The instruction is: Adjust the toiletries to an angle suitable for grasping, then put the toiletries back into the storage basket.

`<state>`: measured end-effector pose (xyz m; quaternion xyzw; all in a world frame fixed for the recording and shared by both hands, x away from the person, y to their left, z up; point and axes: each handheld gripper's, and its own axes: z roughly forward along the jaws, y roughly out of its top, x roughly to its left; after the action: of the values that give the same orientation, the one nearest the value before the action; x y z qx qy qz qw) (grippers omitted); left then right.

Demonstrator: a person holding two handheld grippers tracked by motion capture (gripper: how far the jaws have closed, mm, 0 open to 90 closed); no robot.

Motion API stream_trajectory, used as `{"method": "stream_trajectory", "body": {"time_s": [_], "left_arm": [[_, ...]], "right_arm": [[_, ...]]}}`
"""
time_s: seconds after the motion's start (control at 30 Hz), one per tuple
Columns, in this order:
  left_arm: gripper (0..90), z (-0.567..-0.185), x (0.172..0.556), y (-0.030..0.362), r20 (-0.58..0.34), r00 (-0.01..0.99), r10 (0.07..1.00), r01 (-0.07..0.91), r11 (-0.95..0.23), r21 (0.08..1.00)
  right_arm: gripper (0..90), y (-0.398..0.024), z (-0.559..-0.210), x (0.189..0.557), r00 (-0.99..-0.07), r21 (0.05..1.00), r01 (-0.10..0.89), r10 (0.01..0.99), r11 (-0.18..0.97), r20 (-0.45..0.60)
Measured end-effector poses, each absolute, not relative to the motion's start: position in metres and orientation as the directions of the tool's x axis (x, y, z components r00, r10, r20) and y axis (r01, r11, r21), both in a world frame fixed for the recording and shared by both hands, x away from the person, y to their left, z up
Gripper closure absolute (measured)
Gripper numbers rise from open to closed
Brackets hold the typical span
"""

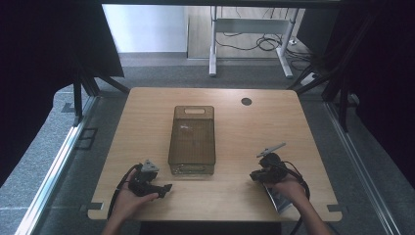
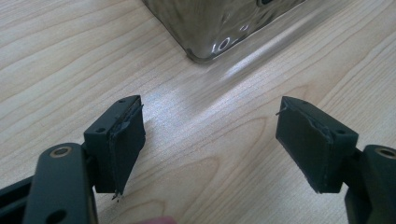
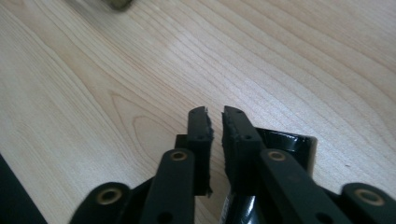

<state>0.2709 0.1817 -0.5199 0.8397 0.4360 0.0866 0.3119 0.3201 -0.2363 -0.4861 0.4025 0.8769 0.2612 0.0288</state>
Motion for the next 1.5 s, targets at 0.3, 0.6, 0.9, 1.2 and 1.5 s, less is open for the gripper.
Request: {"method": "stream_trajectory", "body": {"time_s": [0.3, 0.6, 0.9, 1.2, 1.5], "left_arm": [[24.1, -0.52, 0.27, 0.182, -0.125, 0.606, 0.786, 0.678, -0.428, 0.597], [24.1, -0.518, 0.27, 0.182, -0.125, 0.608, 0.784, 0.673, -0.426, 0.604], [24.1, -0.516, 0.269, 0.182, -0.124, 0.609, 0.783, 0.67, -0.425, 0.609], [24.0, -0.516, 0.268, 0.179, -0.119, 0.615, 0.779, 0.665, -0.432, 0.609], [24.0, -0.514, 0.268, 0.181, -0.123, 0.613, 0.781, 0.665, -0.425, 0.614]], "right_arm": [[55.1, -0.242, -0.476, 0.313, -0.661, 0.523, 0.678, 0.74, 0.517, 0.125], [44.6, -0.253, -0.471, 0.308, -0.63, 0.529, 0.687, 0.771, 0.498, 0.092], [41.0, -0.265, -0.468, 0.307, -0.598, 0.514, 0.708, 0.798, 0.484, 0.071], [37.5, -0.269, -0.469, 0.305, -0.577, 0.474, 0.733, 0.815, 0.489, 0.051], [36.1, -0.268, -0.471, 0.307, -0.576, 0.429, 0.748, 0.817, 0.507, 0.04]]}}
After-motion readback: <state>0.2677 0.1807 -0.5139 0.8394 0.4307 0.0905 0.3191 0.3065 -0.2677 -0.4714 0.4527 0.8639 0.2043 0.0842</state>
